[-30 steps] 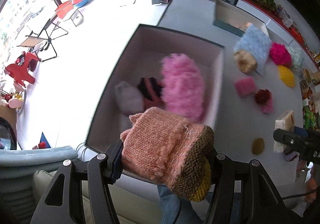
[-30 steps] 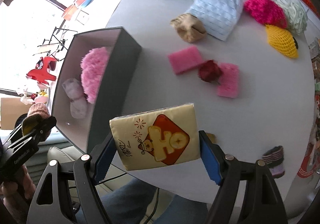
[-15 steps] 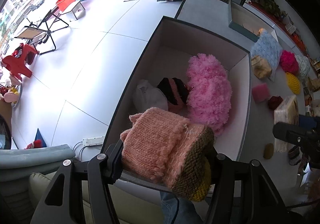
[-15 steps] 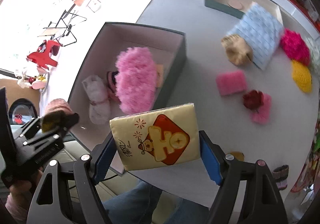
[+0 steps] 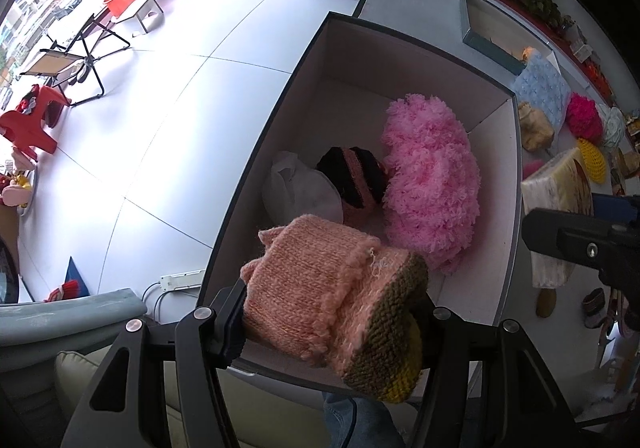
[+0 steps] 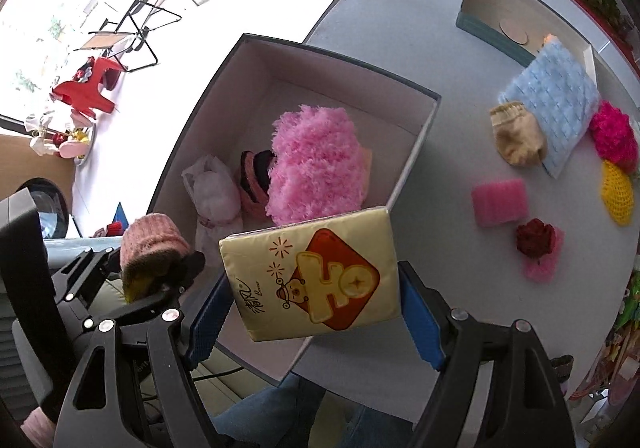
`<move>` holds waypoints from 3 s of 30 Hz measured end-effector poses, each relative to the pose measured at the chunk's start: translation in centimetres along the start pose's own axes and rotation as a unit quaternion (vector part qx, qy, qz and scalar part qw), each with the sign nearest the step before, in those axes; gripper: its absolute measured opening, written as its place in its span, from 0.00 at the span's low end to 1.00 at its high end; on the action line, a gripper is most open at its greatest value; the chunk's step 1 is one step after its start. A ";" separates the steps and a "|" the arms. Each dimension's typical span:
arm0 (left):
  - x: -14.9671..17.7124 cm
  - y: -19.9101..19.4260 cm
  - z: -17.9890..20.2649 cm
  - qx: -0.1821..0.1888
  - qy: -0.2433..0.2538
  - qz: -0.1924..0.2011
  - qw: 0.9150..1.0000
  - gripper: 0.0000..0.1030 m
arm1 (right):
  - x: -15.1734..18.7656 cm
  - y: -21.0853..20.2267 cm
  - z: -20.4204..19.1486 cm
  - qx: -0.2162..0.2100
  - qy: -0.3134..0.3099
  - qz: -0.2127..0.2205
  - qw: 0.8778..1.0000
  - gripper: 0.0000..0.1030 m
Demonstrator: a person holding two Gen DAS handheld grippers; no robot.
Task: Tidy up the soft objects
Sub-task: 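Carry the knit glove and yellow snack over the white box with both tools, then open both tools to drop the glove and snack into the box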
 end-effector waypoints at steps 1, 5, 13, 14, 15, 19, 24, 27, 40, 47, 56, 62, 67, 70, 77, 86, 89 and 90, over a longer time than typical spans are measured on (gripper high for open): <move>-0.1 0.0 -0.1 0.000 0.001 0.000 1.000 0.60 | -0.1 0.1 -0.1 0.001 0.000 -0.001 1.000 0.79; -0.2 0.3 -0.1 0.000 0.004 -0.001 1.000 0.60 | -1.0 0.4 -0.4 0.001 0.005 -0.005 1.000 0.79; -0.6 0.9 -0.2 0.003 0.006 -0.007 1.000 0.60 | -3.1 0.6 -1.1 0.006 0.000 -0.002 1.000 0.79; -0.6 1.0 -0.2 0.003 0.007 -0.008 1.000 0.60 | -3.4 0.7 -1.3 0.006 -0.001 -0.002 1.000 0.80; -0.7 1.1 -0.1 0.003 0.008 -0.009 1.000 0.60 | -3.6 0.7 -1.4 0.006 -0.002 -0.001 1.000 0.79; -0.9 1.4 0.1 0.003 0.010 -0.013 1.000 0.60 | -4.7 0.9 -1.7 0.010 -0.006 0.000 1.000 0.79; -0.9 1.7 0.3 0.002 0.011 -0.017 1.000 0.60 | -6.0 1.3 -2.1 0.005 -0.003 -0.003 1.000 0.80; -0.9 1.9 0.5 0.004 0.010 -0.019 1.000 0.60 | -6.6 1.6 -2.3 0.004 -0.005 -0.002 1.000 0.80; -0.8 2.4 -0.4 -0.005 -0.007 -0.026 1.000 0.60 | -9.6 3.2 -4.1 0.009 -0.032 0.001 0.999 0.80; -0.8 2.9 -0.4 -0.004 -0.010 -0.031 0.999 0.60 | -10.3 4.3 -4.7 0.011 -0.038 -0.008 0.999 0.80; -0.8 3.2 -0.5 0.002 -0.012 -0.031 0.999 0.60 | -10.5 5.1 -5.6 0.015 -0.046 -0.016 0.999 0.80; -1.2 2.2 -0.3 -0.004 -0.010 -0.006 1.000 0.99 | -10.3 4.8 -6.1 0.007 -0.044 -0.009 0.999 0.87; -1.4 1.6 -0.5 0.004 -0.022 -0.005 1.000 0.99 | -10.6 3.7 -5.4 -0.008 -0.012 0.023 1.000 1.00; -1.2 1.7 -0.3 0.005 -0.022 -0.011 1.000 0.99 | -10.4 3.0 -4.5 -0.024 0.012 0.036 0.999 1.00; -0.4 2.1 0.4 -0.010 -0.021 -0.033 0.999 0.99 | -7.4 2.2 -1.4 -0.039 0.056 0.023 0.997 1.00; 0.5 1.5 2.5 -0.037 0.028 -0.044 0.998 0.99 | 0.8 3.1 3.6 -0.043 0.128 -0.015 0.991 1.00; 1.0 1.5 4.3 -0.039 0.054 -0.051 0.996 0.99 | 4.3 4.1 5.5 -0.043 0.163 -0.036 0.985 1.00; 1.2 1.5 5.1 -0.039 0.065 -0.053 0.996 0.99 | 5.4 4.4 6.2 -0.042 0.175 -0.041 0.983 1.00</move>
Point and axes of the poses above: each gripper's, at about its wrist camera, not at the fingertips, and y roughly the way its jaws point, z to its right, x to its underside, the point moved 9 cm from there along y, roughly the way its jaws point, and after that the axes turned 7 degrees about x, right-handed, at the moved point
